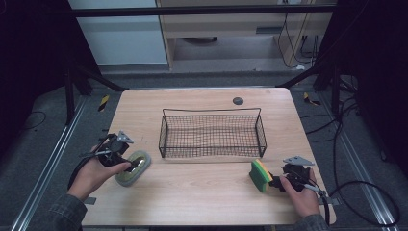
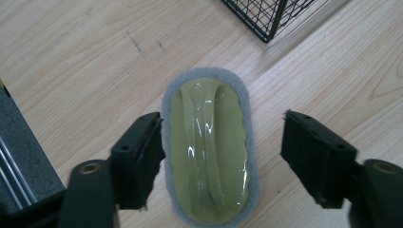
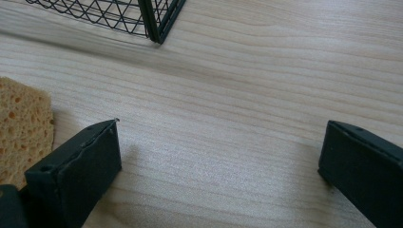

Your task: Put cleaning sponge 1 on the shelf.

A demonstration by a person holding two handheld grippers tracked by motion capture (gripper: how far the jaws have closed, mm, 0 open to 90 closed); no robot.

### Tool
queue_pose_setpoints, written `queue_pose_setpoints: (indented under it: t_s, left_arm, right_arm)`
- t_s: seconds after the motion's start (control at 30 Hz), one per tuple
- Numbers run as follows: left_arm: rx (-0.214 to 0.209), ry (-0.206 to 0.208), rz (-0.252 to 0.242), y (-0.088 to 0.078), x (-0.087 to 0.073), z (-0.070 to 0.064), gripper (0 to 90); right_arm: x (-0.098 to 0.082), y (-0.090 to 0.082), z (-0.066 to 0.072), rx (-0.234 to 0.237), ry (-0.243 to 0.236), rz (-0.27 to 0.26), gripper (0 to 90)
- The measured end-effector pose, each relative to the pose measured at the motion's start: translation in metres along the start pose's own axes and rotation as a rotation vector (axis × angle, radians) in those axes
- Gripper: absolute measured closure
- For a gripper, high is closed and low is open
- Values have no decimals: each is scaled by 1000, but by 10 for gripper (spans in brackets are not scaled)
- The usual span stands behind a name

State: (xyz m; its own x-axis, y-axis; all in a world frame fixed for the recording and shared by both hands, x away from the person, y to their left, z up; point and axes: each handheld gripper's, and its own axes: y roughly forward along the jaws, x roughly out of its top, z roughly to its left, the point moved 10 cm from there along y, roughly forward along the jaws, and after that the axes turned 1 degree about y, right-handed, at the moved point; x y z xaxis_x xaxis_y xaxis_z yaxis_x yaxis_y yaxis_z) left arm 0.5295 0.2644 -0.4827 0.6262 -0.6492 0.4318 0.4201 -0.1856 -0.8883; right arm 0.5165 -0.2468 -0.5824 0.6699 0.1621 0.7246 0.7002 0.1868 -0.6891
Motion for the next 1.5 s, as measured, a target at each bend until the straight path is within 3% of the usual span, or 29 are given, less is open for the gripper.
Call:
queue_pose_setpoints:
  t_s: [0.17, 0.43, 0.67, 1.1, 1.5]
  left_arm:
    - [-16, 11, 18, -1, 0, -1, 458]
    - [-31, 17, 82, -1, -3, 0, 569]
    - [-58, 36, 119, 7, -4, 0, 550]
    - [-87, -5, 219, 31, -18, 9, 560]
    - [-98, -26, 212, 39, -19, 15, 616]
  right_arm:
    - [0, 0, 0, 0, 0, 0, 5]
    - [0, 0, 0, 0, 0, 0, 5]
    - [0, 0, 0, 0, 0, 0, 5]
    - [0, 0, 0, 1, 0, 0, 5]
    - [0, 0, 0, 0, 0, 0, 5]
